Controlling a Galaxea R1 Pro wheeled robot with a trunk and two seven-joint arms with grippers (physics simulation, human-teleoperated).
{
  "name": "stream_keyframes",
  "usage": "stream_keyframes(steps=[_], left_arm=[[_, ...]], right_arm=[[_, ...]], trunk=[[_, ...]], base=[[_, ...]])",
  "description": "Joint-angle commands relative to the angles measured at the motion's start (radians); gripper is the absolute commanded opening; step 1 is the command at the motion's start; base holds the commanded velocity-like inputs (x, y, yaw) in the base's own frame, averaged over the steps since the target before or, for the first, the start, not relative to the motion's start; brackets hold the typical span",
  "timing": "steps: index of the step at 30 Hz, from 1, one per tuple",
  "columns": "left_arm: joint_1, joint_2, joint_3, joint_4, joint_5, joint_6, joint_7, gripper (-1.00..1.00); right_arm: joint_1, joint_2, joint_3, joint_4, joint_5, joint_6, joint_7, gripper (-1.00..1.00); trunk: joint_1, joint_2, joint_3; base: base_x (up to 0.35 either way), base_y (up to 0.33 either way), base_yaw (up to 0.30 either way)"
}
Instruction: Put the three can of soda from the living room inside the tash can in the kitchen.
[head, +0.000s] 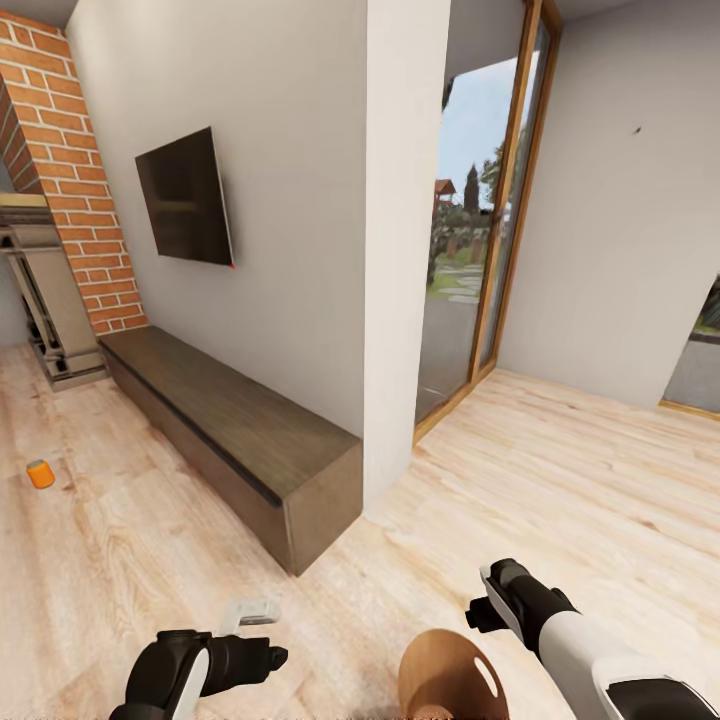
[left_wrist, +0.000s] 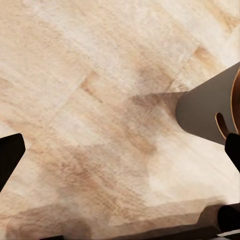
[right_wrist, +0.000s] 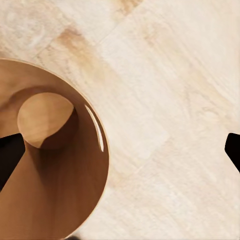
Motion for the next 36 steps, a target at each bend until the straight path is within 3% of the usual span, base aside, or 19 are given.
stream_keyframes(steps=[1, 36], left_arm=[[0.0, 0.0, 0.0, 0.0, 0.001, 0.0, 0.0, 1.0], [0.001, 0.001, 0.0, -0.001, 0.004, 0.0, 0.0, 1.0]], right_arm=[[0.0, 0.0, 0.0, 0.0, 0.0, 0.0, 0.0, 1.0], [0.0, -0.002, 0.001, 0.008, 0.001, -0.002, 0.0, 1.0]], trunk=[[0.004, -0.007, -0.003], [0.138, -0.252, -0.113]], base=[[0.0, 0.0, 0.0], [0.0, 0.0, 0.0]])
